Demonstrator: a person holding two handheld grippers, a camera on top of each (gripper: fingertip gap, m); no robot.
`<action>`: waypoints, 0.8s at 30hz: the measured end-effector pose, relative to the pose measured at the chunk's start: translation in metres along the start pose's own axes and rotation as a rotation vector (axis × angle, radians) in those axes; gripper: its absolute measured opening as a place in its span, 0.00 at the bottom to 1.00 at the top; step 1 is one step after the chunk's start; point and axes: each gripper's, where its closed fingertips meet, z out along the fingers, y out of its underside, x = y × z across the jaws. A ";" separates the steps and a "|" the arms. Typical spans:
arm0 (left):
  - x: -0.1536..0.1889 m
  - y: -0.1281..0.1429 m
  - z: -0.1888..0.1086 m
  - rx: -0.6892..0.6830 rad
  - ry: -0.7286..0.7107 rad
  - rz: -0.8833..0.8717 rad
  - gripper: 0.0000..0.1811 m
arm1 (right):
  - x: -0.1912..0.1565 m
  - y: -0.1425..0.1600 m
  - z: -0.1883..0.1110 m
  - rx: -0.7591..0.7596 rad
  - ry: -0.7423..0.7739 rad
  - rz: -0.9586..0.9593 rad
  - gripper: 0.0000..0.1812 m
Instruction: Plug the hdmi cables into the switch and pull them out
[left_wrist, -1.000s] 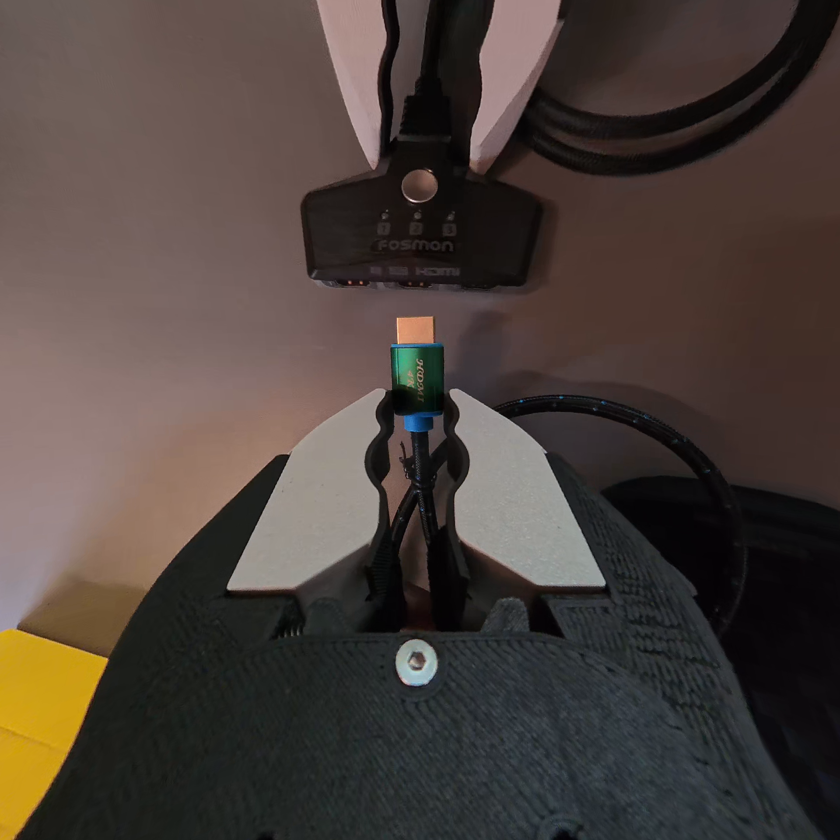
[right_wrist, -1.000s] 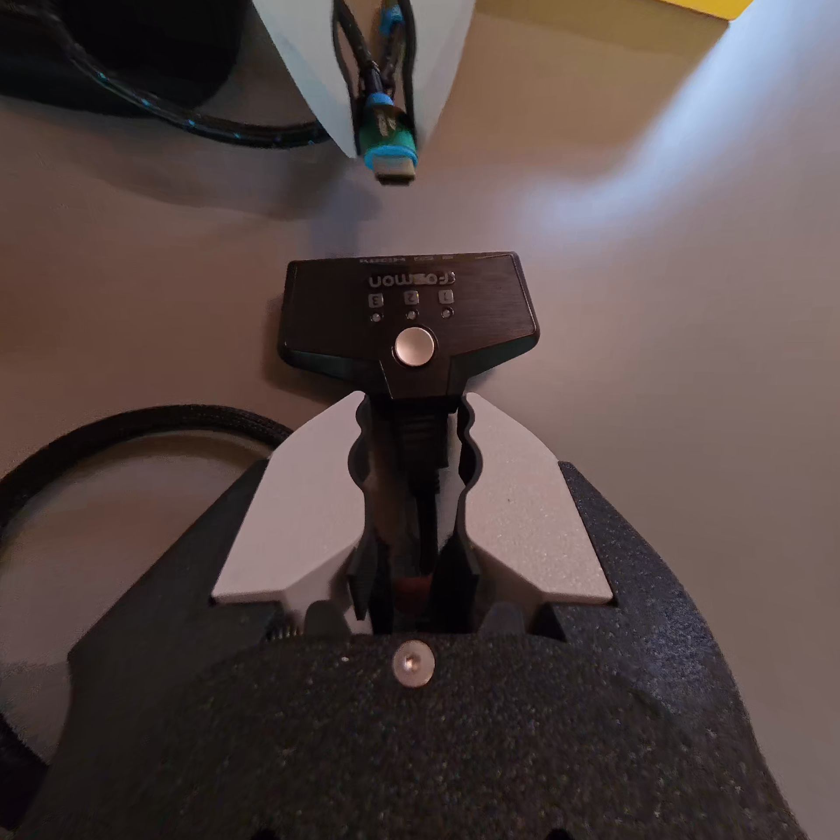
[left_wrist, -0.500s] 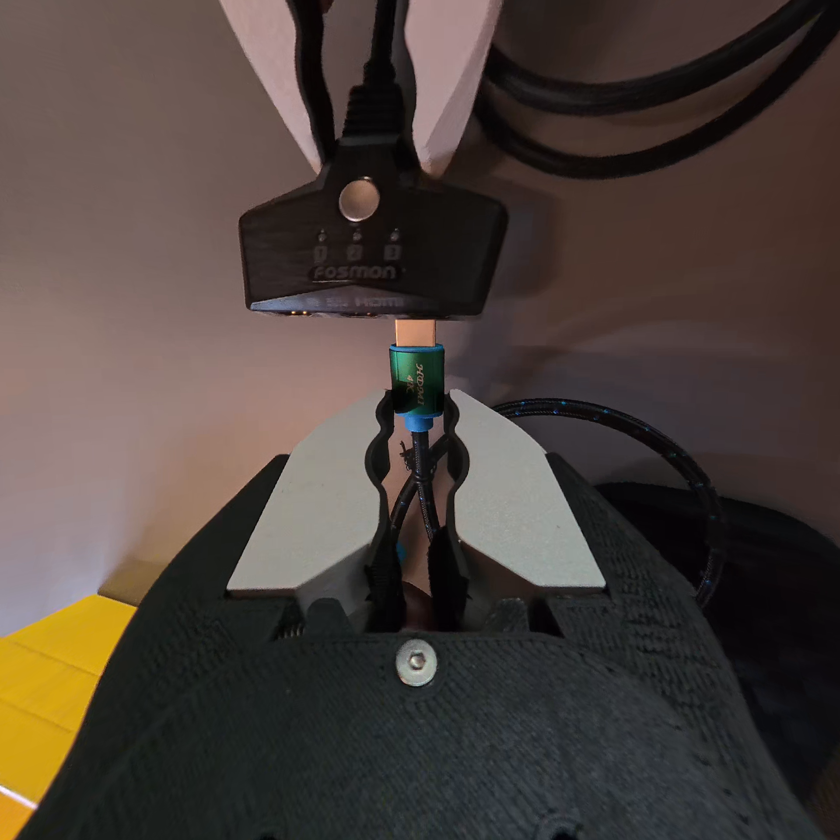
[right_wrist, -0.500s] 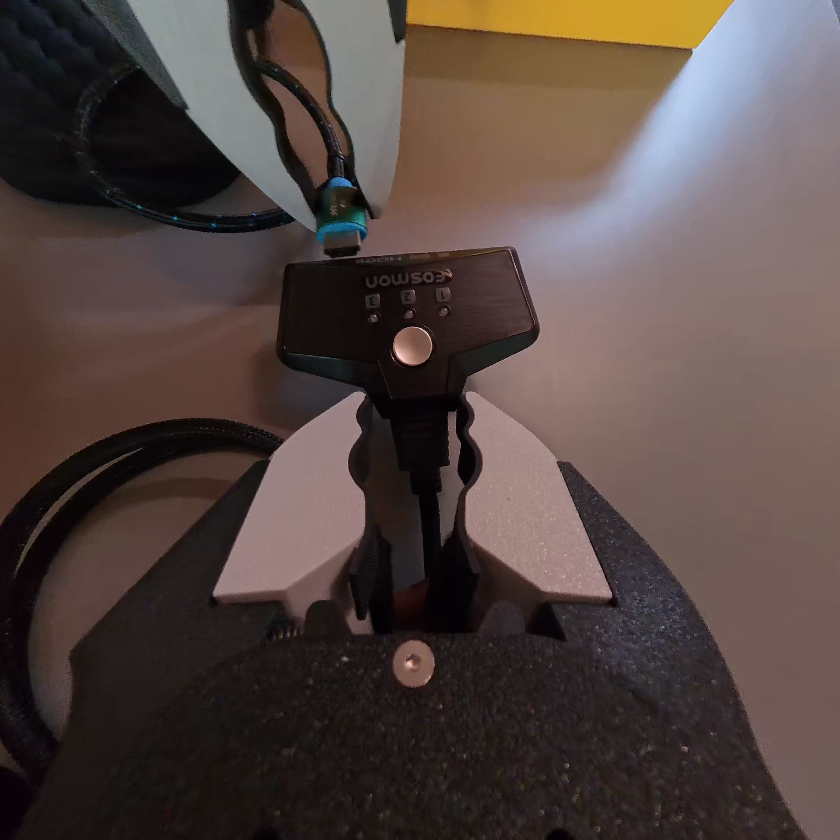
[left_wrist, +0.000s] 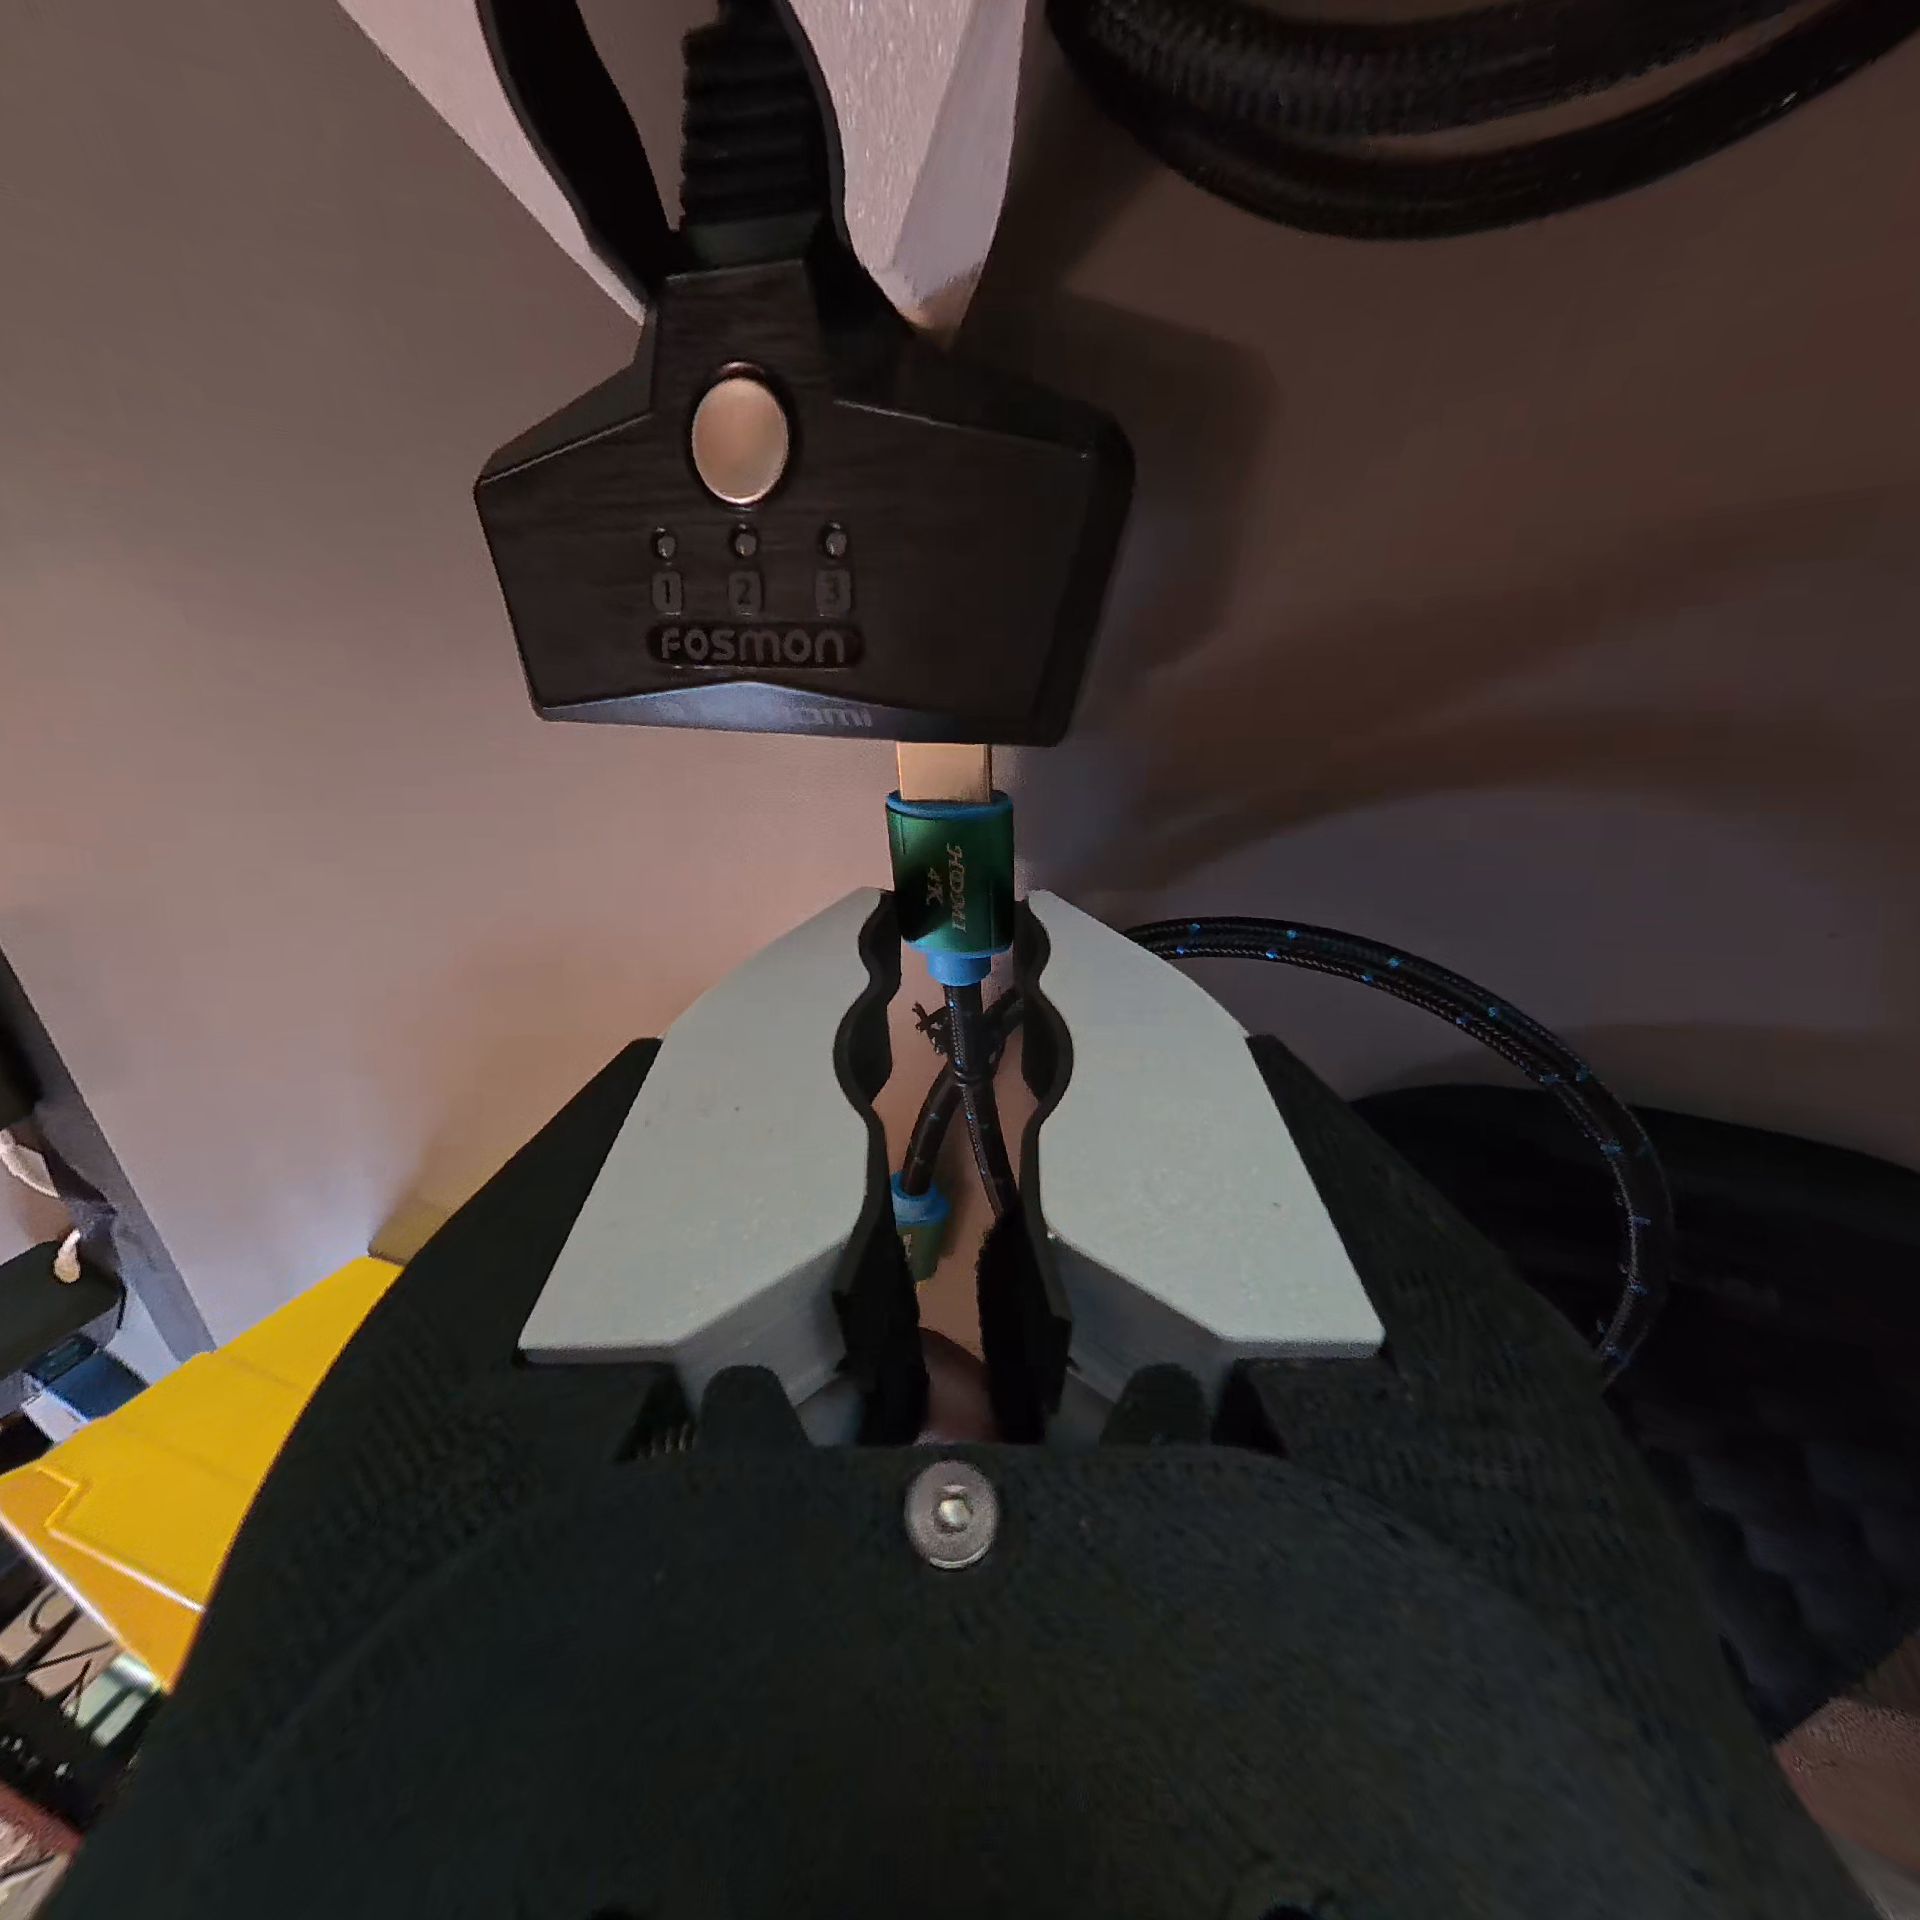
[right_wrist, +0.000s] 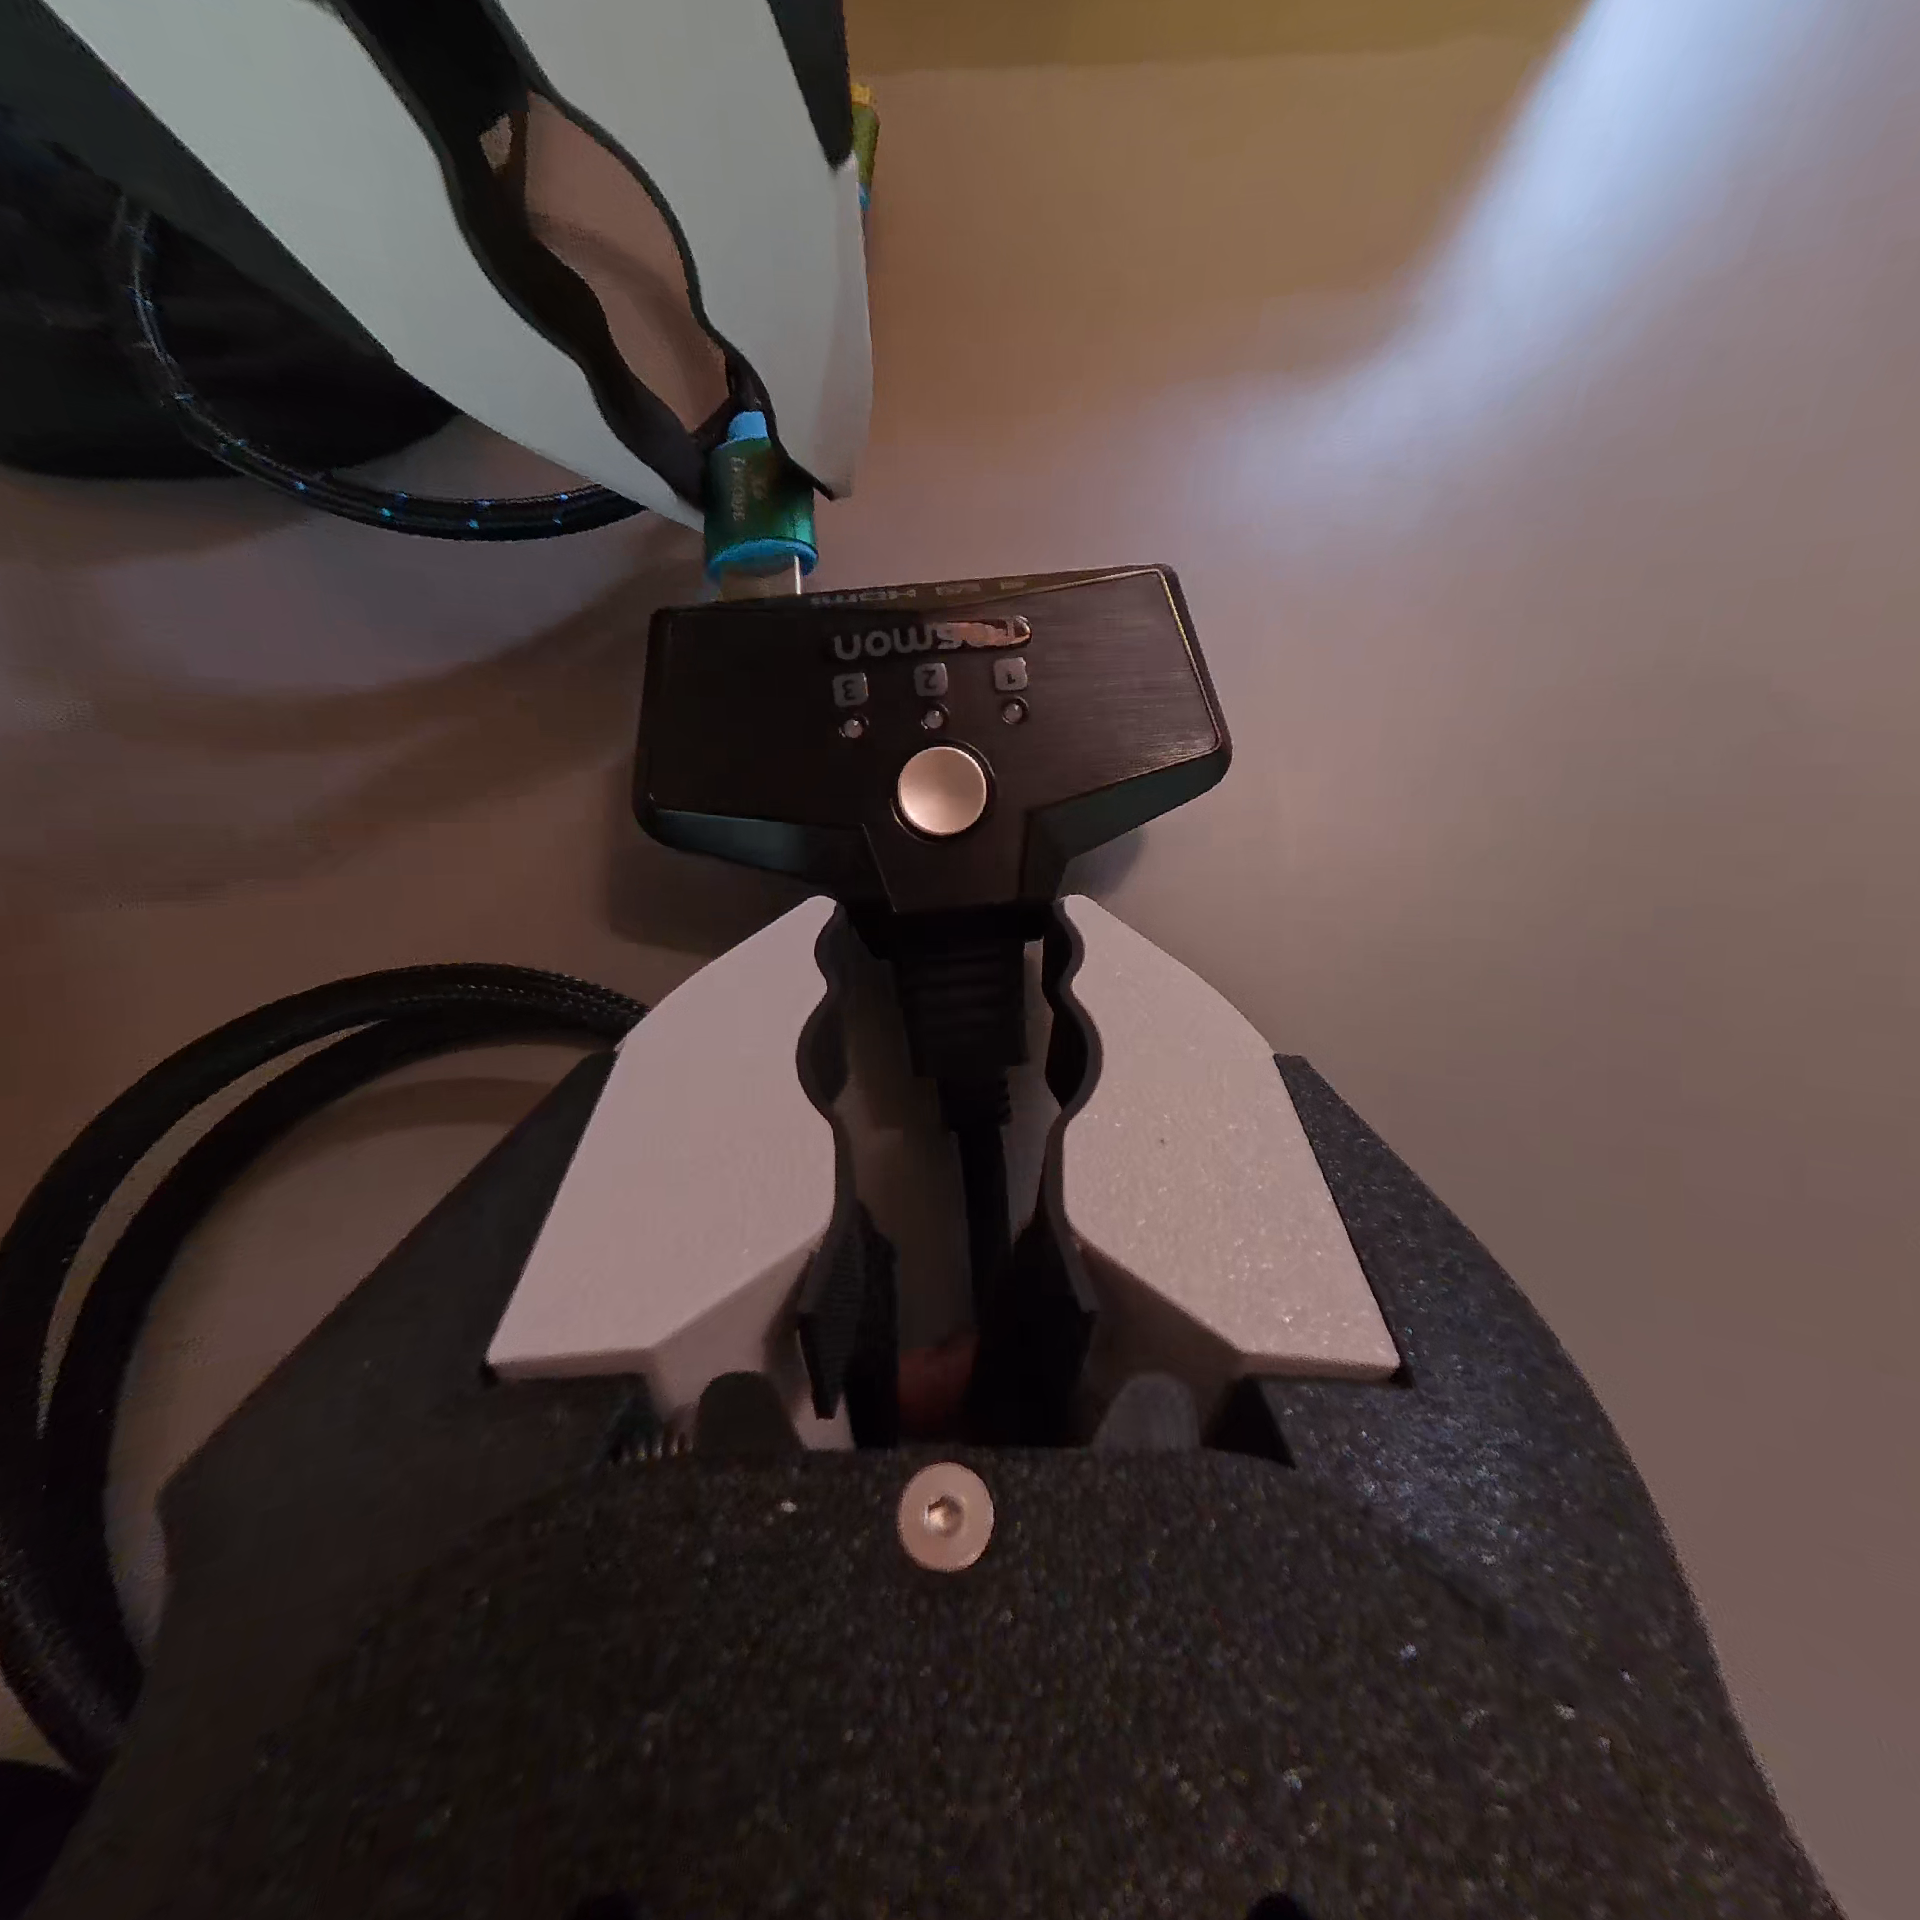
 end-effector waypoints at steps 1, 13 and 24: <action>0.000 0.001 0.000 -0.021 0.006 0.004 0.11 | 0.000 0.000 0.000 -0.002 0.002 -0.002 0.20; -0.005 0.001 0.004 -0.126 0.030 0.076 0.11 | 0.004 0.001 0.000 -0.017 0.036 0.038 0.20; -0.009 -0.002 0.001 -0.124 0.047 0.127 0.12 | 0.005 -0.006 0.003 -0.023 0.047 0.074 0.20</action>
